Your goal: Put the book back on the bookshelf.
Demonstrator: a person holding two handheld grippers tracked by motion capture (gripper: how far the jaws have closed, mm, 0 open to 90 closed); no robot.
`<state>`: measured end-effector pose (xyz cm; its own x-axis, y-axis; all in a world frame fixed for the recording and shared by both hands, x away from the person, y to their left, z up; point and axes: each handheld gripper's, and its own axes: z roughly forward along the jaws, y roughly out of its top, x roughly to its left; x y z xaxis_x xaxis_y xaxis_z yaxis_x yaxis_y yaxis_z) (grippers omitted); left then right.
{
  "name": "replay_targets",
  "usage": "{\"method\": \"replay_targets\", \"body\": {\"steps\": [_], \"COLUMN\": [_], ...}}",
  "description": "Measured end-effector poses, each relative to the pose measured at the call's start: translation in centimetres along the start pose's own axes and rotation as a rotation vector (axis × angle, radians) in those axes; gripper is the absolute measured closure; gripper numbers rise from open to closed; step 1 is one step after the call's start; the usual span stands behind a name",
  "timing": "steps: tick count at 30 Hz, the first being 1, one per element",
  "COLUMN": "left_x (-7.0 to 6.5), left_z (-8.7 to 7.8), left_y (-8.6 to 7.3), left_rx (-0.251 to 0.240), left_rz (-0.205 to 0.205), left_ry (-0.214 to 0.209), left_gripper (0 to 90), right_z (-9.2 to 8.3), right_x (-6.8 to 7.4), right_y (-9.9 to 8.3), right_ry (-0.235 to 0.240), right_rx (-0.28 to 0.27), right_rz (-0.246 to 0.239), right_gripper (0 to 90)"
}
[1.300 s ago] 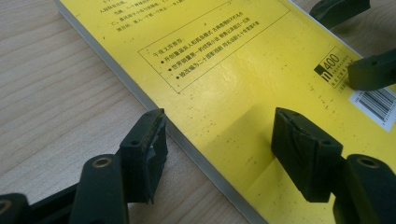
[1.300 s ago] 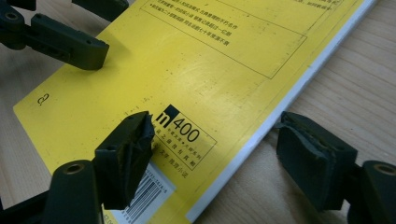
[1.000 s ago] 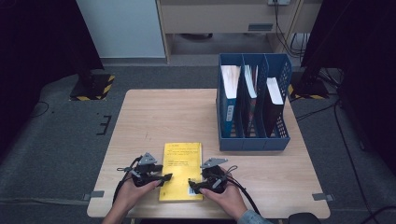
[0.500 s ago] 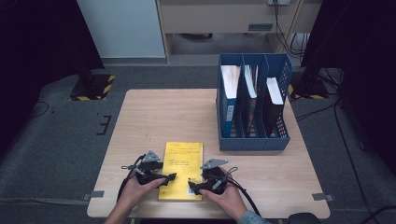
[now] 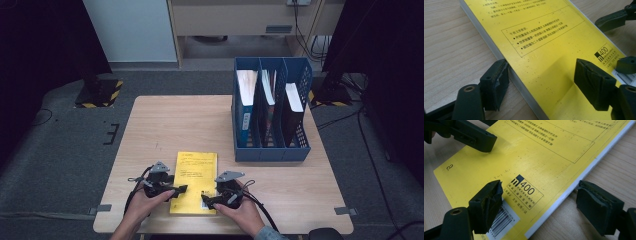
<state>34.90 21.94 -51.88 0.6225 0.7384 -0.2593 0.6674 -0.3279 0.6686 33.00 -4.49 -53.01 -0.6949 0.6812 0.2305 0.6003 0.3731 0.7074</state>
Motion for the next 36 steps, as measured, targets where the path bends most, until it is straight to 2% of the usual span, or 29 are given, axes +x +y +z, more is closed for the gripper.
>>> {"method": "replay_targets", "body": {"steps": [8,10,12,14,18,22,25,30,33,36], "left_x": [-0.4,-0.4,-0.6,-0.6,-1.1,-1.5,-1.8,-1.3,-0.9,-0.4], "left_z": [-0.8,-0.9,-1.1,-1.4,-1.5,-1.6,-1.8,-1.3,-0.7,-0.4], "left_y": [-0.1,-0.2,0.0,0.0,-0.2,-0.5,-0.6,0.0,0.6,1.2], "left_rx": [-0.031,-0.052,-0.050,-0.062,-0.041,-0.032,-0.022,-0.052,-0.052,-0.062], "left_rz": [0.007,-0.029,0.005,0.000,0.032,0.038,0.059,0.025,0.035,0.028], "left_ry": [-0.013,-0.022,-0.015,-0.026,-0.029,-0.037,-0.038,-0.079,-0.074,-0.080], "left_gripper": [28.8,28.8,29.5,29.7,30.7,30.7,30.8,30.6,30.4,29.9], "right_z": [0.0,0.0,0.0,0.0,0.0,0.0,0.0,0.0,0.0,0.0], "right_x": [-0.1,-0.1,0.0,-0.1,-0.1,-0.1,-0.1,-0.1,-0.1,-0.1], "right_y": [-0.1,-0.2,-0.2,-0.2,-0.2,-0.3,-0.3,-0.3,-0.4,-0.4], "right_ry": [0.002,0.003,0.003,0.005,0.007,0.007,0.008,0.006,0.005,0.006], "right_rx": [-0.009,-0.012,-0.015,-0.015,-0.018,-0.021,-0.024,-0.028,-0.030,-0.030], "right_rz": [-0.009,-0.009,-0.009,-0.012,-0.010,-0.011,-0.010,-0.010,-0.013,-0.010], "right_gripper": [20.9,20.8,20.5,20.5,20.4,20.4,20.4,20.2,20.2,20.2]}}
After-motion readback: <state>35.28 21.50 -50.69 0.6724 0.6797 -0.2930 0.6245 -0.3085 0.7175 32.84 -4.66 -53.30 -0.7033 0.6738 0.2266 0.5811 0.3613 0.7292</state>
